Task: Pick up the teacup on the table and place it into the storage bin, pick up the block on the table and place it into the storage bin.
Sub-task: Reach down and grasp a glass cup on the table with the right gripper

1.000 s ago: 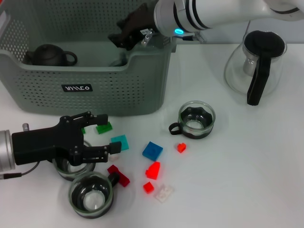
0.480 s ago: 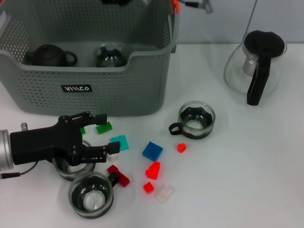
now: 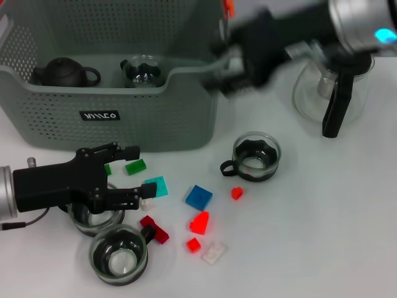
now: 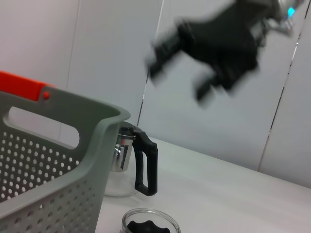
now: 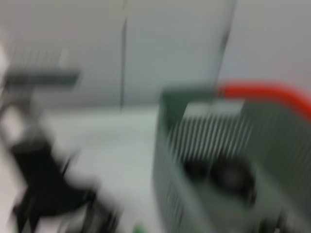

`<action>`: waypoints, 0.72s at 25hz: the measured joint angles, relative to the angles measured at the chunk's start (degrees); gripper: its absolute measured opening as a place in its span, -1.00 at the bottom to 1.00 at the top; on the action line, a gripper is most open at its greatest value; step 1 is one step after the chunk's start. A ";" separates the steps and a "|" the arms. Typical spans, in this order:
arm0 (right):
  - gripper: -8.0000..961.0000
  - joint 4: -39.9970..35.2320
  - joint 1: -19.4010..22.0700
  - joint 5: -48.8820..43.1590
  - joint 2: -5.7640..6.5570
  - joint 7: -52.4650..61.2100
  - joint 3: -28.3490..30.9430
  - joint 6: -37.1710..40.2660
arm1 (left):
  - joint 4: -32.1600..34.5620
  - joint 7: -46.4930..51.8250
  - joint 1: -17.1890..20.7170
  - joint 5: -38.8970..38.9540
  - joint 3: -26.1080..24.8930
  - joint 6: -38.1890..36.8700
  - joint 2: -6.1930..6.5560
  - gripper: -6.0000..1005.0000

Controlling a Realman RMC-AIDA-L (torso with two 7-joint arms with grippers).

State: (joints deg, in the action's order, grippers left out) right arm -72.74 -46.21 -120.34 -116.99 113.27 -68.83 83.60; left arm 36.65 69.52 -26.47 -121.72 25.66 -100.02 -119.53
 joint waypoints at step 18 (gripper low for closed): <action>0.34 6.32 -3.64 -28.06 -3.36 6.15 -7.81 9.39 | -0.29 0.12 0.36 2.90 0.01 0.45 -0.15 0.68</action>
State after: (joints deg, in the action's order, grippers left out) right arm -66.42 -49.86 -148.40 -120.35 119.42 -76.63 92.99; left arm 36.36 69.65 -26.11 -118.82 25.67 -99.57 -119.68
